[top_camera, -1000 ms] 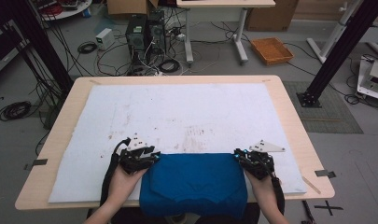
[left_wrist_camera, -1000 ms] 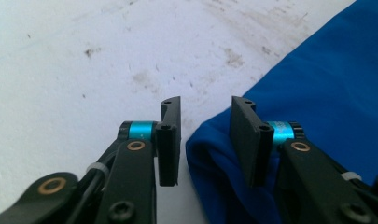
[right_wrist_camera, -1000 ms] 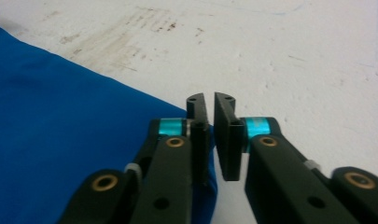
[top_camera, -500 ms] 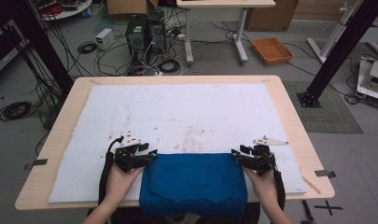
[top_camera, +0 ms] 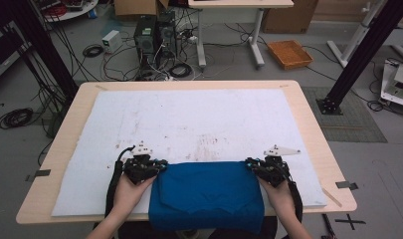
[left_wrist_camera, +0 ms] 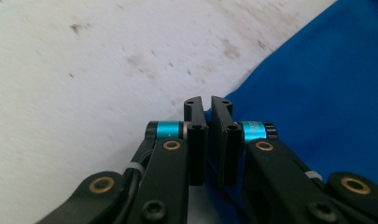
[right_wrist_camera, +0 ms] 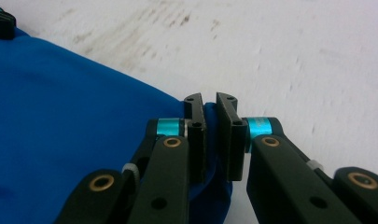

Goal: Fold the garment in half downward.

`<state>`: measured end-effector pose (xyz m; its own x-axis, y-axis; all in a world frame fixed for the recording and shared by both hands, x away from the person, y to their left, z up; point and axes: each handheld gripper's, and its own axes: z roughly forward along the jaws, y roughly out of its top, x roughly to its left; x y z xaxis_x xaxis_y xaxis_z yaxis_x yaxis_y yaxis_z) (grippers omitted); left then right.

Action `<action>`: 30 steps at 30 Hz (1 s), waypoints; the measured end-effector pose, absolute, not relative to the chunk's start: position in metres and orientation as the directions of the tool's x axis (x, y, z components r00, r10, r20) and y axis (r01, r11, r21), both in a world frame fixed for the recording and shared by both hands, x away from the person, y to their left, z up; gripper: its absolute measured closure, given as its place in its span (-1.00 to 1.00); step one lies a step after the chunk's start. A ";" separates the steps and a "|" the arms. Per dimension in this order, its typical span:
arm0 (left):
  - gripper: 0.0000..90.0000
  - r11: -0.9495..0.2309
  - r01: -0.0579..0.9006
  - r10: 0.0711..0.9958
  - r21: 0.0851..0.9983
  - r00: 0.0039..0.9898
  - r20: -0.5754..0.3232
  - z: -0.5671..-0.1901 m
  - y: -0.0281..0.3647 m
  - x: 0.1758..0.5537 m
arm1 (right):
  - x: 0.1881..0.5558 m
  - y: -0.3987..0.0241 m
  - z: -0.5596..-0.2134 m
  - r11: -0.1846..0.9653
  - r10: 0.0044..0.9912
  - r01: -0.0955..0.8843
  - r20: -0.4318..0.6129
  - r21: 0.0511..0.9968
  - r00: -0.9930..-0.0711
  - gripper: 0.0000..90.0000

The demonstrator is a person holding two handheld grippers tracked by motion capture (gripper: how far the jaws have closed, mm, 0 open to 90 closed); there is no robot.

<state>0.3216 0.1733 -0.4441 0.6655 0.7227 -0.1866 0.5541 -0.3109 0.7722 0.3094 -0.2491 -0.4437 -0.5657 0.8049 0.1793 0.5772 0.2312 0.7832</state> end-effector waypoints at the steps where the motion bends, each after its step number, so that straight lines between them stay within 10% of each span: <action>1: 0.89 -0.309 0.555 0.725 0.772 0.663 -0.187 -0.442 0.175 0.326 | 0.314 -0.249 -0.442 0.229 0.803 0.570 0.177 0.789 -0.568 0.85; 26: 0.87 -0.356 0.521 0.802 0.776 0.597 -0.032 -0.423 0.167 0.437 | 0.431 -0.228 -0.436 0.212 0.867 0.575 0.119 0.791 -0.484 0.84; 30: 0.55 -0.334 0.524 0.815 0.784 0.578 -0.038 -0.421 0.166 0.435 | 0.427 -0.228 -0.432 0.226 0.871 0.564 0.095 0.794 -0.483 0.70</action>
